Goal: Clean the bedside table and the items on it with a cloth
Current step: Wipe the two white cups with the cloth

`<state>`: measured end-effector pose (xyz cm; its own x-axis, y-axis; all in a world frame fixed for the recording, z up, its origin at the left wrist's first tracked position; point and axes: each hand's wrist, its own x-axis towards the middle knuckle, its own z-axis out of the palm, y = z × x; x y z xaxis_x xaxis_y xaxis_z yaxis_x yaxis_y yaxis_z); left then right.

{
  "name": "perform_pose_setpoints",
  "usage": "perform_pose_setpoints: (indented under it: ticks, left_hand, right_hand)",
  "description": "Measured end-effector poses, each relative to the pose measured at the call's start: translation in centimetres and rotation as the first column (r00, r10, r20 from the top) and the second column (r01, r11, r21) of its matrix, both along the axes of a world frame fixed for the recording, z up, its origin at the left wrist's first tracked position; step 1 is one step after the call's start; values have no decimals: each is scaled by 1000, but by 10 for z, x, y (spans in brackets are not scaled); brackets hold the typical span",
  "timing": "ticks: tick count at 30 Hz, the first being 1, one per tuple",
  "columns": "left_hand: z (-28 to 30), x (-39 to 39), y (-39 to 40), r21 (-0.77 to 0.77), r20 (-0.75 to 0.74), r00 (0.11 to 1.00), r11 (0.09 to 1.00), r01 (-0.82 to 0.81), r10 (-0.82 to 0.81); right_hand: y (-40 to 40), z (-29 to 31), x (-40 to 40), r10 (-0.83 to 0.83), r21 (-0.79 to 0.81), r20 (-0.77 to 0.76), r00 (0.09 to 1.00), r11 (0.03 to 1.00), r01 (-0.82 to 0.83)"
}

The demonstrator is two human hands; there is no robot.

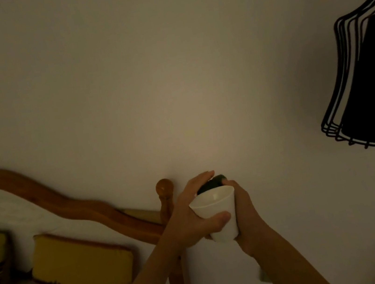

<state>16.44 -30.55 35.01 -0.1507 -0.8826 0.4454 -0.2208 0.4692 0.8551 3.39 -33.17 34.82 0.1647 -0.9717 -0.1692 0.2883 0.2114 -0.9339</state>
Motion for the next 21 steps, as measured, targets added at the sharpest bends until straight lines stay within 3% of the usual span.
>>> perform_pose_setpoints:
  ticks: [4, 7, 9, 11, 13, 16, 21]
  left_hand:
    - [-7, -14, -1, 71, -158, 975, 987, -146, 156]
    - [-3, -23, -2, 107, -212, 891, 916, -386, 400]
    - [3, -26, -1, 176, -276, 849, 892, -416, 450]
    - [9, -27, 3, 257, -329, 862, 914, -313, 387]
    - [15, -21, 7, 357, -383, 889, 928, -107, 250]
    - [24, -10, 10, 420, -561, 825, 880, 221, 60]
    - [28, 6, 1, 460, -539, 838, 863, 209, 84]
  right_hand:
    - [13, -2, 9, -375, -178, -43, 926, 915, 362]
    - [24, -5, 21, -481, -329, -50, 875, 835, 440]
    - [27, -7, 27, -534, -424, -98, 839, 786, 451]
    - [25, -5, 27, -584, -514, -115, 804, 727, 454]
    - [18, -2, 20, -613, -564, -120, 781, 689, 455]
    - [6, 1, 13, -576, -499, -83, 813, 730, 467]
    - [-4, 8, 11, -524, -459, -91, 847, 777, 431]
